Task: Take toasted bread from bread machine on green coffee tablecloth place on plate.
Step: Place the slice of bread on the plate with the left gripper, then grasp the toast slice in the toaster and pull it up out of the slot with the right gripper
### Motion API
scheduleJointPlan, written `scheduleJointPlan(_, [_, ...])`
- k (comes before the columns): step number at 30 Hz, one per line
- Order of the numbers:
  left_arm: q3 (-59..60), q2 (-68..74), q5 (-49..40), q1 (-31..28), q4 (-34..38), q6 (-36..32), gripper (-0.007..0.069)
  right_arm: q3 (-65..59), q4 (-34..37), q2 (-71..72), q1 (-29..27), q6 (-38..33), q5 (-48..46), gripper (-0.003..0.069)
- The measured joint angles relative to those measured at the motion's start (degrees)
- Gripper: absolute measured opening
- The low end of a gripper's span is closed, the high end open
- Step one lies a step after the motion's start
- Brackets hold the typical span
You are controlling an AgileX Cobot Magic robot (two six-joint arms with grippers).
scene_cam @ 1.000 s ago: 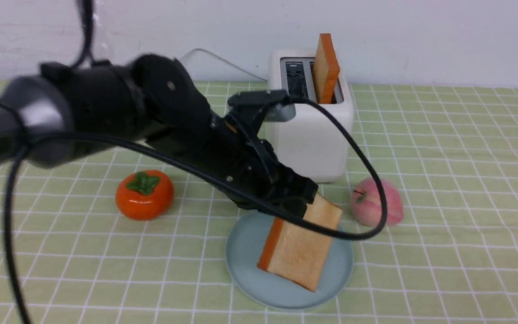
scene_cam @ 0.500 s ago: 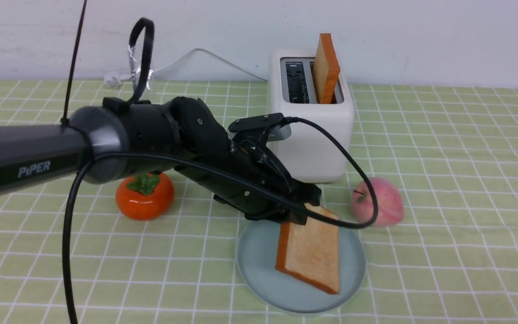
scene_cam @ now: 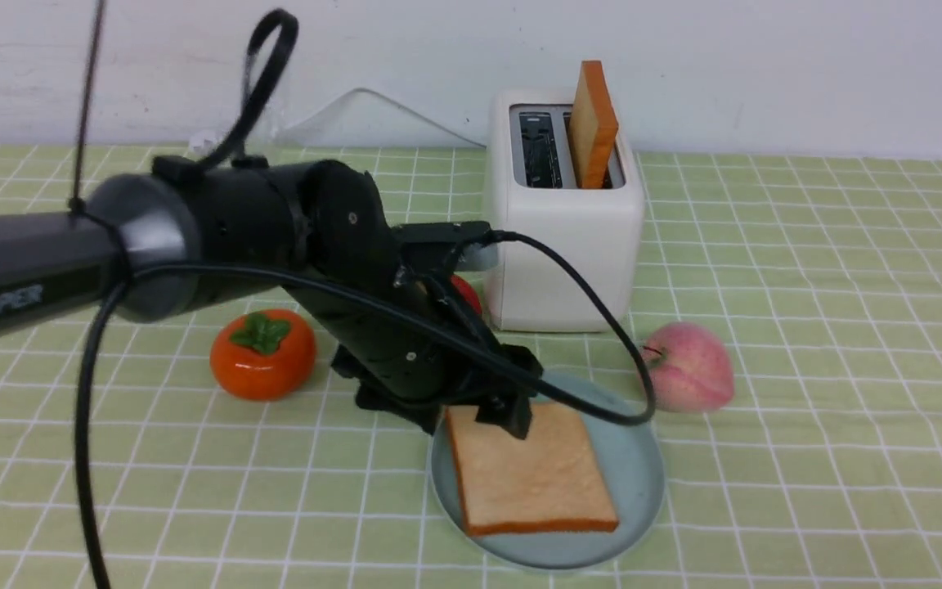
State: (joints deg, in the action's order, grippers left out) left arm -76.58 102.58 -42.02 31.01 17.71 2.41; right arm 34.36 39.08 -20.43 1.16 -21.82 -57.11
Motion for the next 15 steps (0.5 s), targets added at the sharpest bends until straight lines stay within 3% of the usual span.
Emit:
scheduleJointPlan(5, [0.0, -5.41, -5.98, 0.0, -6.3, 5.67, 0.0554, 0.0, 0.0, -0.18, 0.0, 0.0, 0.2, -0.0003])
scheduleJointPlan(8, [0.0, -10.72, -9.98, 0.0, -8.26, 7.2, 0.036, 0.87, 0.0, -2.95, 0.0, 0.0, 0.4, -0.0002])
scheduleJointPlan(10, [0.56, -15.54, -10.19, 0.0, -8.37, 7.17, 0.0155, 2.35, -0.05, -7.38, 0.0, -0.06, 0.4, -0.0002])
scheduleJointPlan(12, [2.07, -19.42, -8.95, 0.0, -8.15, 6.36, 0.0037, 3.87, -0.05, -10.91, 0.0, -0.12, 0.53, -0.0002])
scheduleJointPlan(13, [3.1, -22.12, -8.03, 0.0, -7.89, 5.82, -0.0003, 4.84, -0.05, -13.21, 0.0, -0.29, 0.67, -0.0002])
scheduleJointPlan(15, [5.46, -25.61, -6.25, 0.0, -7.49, 4.77, -0.0013, 6.11, -0.05, -16.55, 0.0, -0.82, 0.9, -0.0002])
